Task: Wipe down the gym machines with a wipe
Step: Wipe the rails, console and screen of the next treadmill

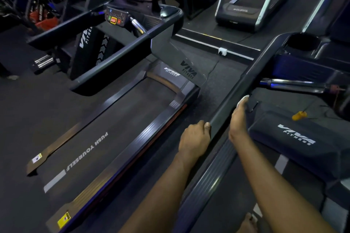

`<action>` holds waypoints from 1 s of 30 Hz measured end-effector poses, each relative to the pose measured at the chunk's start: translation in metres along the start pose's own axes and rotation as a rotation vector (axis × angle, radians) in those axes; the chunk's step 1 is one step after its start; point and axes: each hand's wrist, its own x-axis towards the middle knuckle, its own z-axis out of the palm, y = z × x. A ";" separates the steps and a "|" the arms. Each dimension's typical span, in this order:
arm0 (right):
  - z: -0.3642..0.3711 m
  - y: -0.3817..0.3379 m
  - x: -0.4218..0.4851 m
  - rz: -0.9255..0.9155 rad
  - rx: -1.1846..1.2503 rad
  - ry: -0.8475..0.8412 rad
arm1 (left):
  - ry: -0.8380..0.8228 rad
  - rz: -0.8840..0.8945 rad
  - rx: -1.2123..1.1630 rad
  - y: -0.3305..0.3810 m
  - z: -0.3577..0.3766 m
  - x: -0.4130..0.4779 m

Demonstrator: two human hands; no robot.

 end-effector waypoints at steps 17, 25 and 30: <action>0.011 0.043 -0.059 0.137 0.032 0.002 | -0.016 0.159 -0.035 -0.035 -0.007 -0.035; 0.017 0.017 -0.026 0.050 0.062 0.071 | -0.014 0.161 -0.031 -0.037 -0.004 -0.033; 0.013 0.030 -0.056 0.068 0.063 0.087 | 0.006 0.159 -0.022 -0.038 -0.001 -0.031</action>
